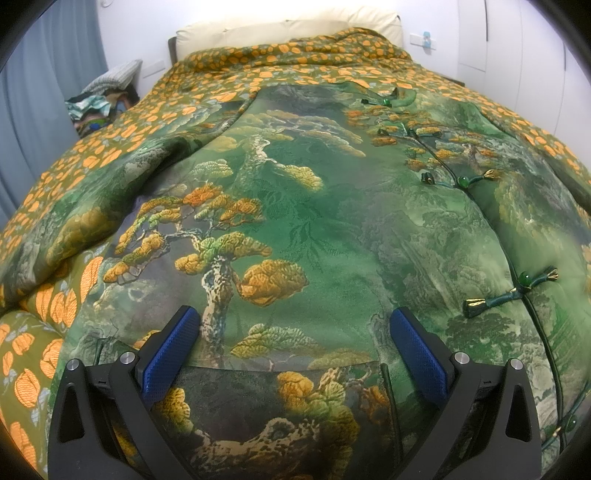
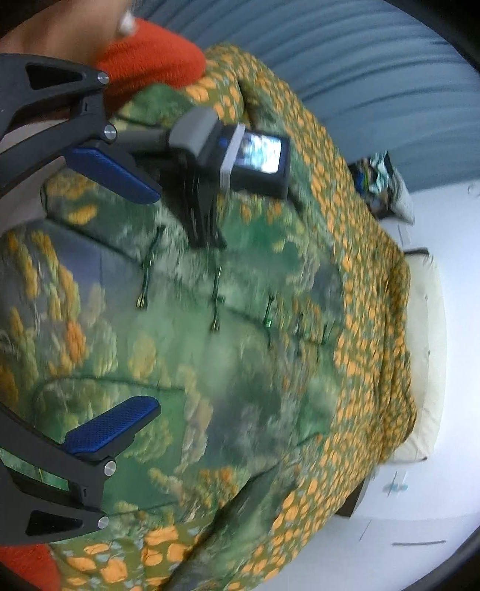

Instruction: Fold large clothes

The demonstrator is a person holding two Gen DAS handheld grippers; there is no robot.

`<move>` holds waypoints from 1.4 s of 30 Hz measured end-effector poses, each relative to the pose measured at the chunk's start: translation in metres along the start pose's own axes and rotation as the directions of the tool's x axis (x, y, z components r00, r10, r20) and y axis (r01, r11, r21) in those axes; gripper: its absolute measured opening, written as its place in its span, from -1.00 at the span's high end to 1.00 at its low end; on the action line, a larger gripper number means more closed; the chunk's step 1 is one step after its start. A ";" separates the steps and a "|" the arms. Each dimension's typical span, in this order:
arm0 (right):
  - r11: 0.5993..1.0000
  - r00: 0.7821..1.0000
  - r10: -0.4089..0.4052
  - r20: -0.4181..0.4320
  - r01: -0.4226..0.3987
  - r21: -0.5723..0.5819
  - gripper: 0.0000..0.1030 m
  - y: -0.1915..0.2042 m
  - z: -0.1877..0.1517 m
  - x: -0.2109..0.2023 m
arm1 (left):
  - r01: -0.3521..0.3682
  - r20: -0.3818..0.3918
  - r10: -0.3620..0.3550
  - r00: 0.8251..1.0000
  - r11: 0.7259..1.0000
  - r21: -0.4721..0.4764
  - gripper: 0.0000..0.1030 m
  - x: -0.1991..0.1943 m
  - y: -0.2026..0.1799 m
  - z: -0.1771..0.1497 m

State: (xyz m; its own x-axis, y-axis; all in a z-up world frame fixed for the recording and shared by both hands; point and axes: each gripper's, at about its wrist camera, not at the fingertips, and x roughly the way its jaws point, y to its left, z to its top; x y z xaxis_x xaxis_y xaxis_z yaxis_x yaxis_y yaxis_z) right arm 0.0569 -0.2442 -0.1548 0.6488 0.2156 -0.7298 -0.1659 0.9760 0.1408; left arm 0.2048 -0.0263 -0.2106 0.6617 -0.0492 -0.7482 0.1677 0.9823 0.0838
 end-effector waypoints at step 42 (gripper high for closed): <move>0.971 0.975 -0.223 0.004 0.222 -0.092 -0.99 -0.001 -0.001 -0.003 | 0.000 0.000 0.000 1.000 1.000 0.000 -0.99 0.000 0.000 0.000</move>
State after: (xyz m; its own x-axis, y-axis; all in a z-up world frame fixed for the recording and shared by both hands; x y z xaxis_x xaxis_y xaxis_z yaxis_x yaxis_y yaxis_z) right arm 0.0538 -0.2457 -0.1535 0.6721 -0.0069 -0.7404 -0.0857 0.9925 -0.0871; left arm 0.2049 -0.0264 -0.2107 0.6619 -0.0489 -0.7480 0.1677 0.9822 0.0841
